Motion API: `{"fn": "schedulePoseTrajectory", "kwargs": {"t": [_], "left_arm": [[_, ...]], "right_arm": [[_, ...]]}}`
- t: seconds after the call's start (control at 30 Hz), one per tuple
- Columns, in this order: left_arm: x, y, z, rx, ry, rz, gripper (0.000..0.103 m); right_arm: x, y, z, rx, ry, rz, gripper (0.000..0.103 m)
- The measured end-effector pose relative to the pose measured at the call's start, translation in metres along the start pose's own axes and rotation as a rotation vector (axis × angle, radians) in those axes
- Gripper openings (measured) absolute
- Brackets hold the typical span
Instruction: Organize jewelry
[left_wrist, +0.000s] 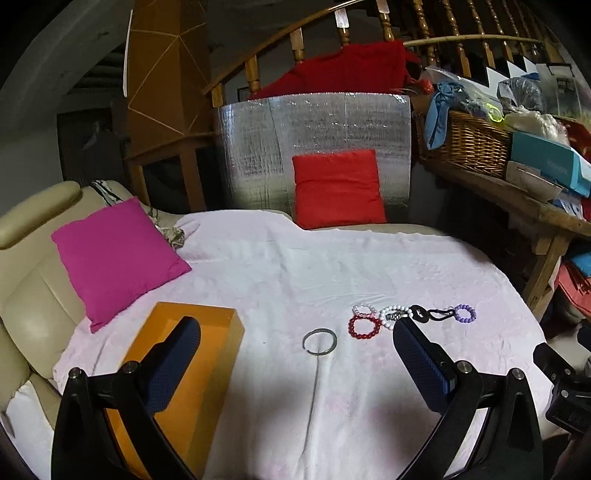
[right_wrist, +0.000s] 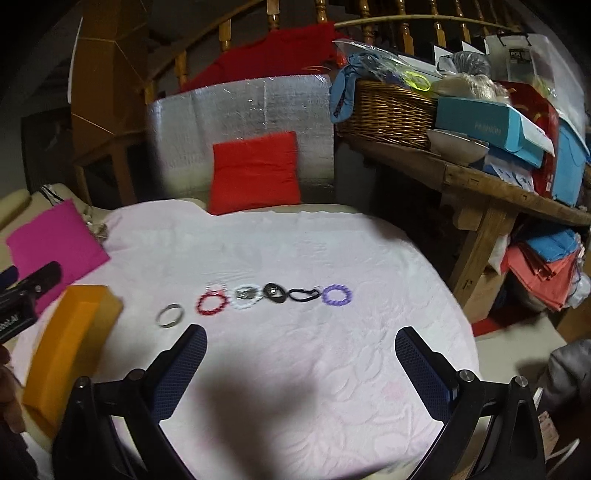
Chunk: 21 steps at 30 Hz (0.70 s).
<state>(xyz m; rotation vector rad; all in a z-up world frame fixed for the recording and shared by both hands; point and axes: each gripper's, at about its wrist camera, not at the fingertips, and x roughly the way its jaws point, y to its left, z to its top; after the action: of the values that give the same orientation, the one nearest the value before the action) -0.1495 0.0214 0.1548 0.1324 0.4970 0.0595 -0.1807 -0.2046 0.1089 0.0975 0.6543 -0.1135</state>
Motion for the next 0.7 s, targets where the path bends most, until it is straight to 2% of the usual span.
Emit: {"fn": "schedulePoseTrajectory", "kwargs": {"t": [0.17,0.27,0.43,0.53,0.7], "left_arm": [[-0.012,0.007,0.000,0.010,0.020,-0.011,0.103],[-0.014,0.007,0.000,0.016,0.023,-0.012,0.103],[-0.008,0.010,-0.006,0.017,0.034,-0.018,0.103],[-0.005,0.006,-0.004,0.042,0.057,-0.017,0.103],[0.000,0.009,-0.004,0.029,0.064,-0.021,0.103]], "right_arm": [[-0.022,-0.003,-0.015,0.106,-0.096,0.038,0.103],[-0.024,-0.007,-0.014,0.123,-0.116,0.038,0.103],[-0.014,0.003,-0.010,0.081,-0.081,0.005,0.103],[-0.008,0.004,-0.008,0.093,-0.059,0.017,0.103],[-0.003,0.008,-0.004,0.101,-0.034,0.024,0.103]]}}
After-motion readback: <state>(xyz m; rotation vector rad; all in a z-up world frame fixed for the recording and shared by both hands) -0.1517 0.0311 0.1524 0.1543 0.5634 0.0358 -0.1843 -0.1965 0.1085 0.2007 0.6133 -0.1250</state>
